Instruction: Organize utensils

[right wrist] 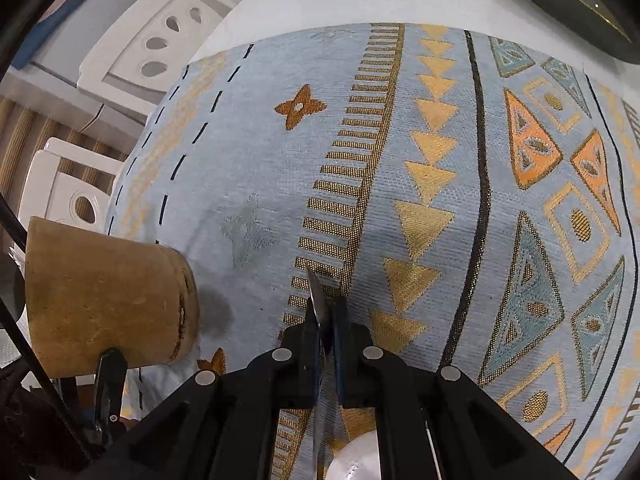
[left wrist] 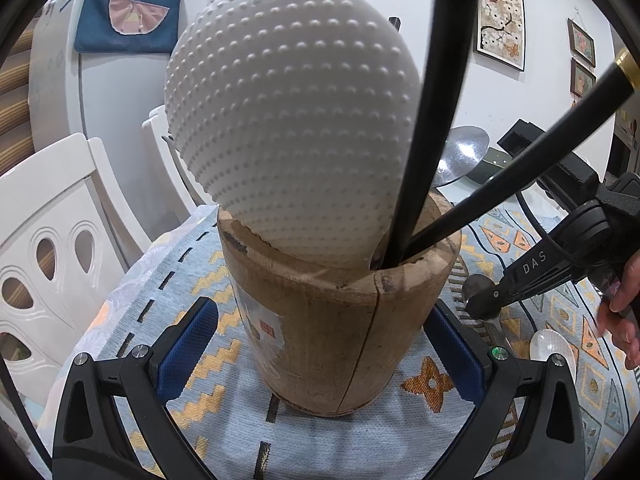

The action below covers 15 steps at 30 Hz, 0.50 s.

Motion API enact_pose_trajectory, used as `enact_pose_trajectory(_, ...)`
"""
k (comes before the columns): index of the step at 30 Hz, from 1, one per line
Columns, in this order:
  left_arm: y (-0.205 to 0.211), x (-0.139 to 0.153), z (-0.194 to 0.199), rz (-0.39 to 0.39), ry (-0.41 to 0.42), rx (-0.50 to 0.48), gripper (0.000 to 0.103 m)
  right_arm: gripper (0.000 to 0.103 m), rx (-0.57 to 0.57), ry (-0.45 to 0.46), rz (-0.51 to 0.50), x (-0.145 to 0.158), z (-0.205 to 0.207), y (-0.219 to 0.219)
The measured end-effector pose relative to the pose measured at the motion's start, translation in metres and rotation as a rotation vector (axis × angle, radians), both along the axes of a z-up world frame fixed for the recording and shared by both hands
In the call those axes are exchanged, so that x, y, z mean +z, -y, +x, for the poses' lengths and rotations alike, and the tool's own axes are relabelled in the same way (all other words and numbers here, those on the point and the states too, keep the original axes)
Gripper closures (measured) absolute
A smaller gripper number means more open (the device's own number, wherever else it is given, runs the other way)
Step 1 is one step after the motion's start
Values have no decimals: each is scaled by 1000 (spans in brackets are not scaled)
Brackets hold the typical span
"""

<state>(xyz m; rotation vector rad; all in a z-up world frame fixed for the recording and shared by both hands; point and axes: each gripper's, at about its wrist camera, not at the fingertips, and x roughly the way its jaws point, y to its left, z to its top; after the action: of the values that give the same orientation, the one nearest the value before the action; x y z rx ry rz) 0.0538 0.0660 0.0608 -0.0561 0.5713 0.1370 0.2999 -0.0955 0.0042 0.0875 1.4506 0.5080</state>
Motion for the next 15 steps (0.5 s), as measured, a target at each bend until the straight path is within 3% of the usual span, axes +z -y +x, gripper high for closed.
enact_pose_trajectory(10,8,8,-11,23,61,8,0,99,-16,1,43,-1,-1,8)
enact_pose_trajectory(15,13,12,-14,81,86,-11,0,99,-32,0,51,-1,-2,9)
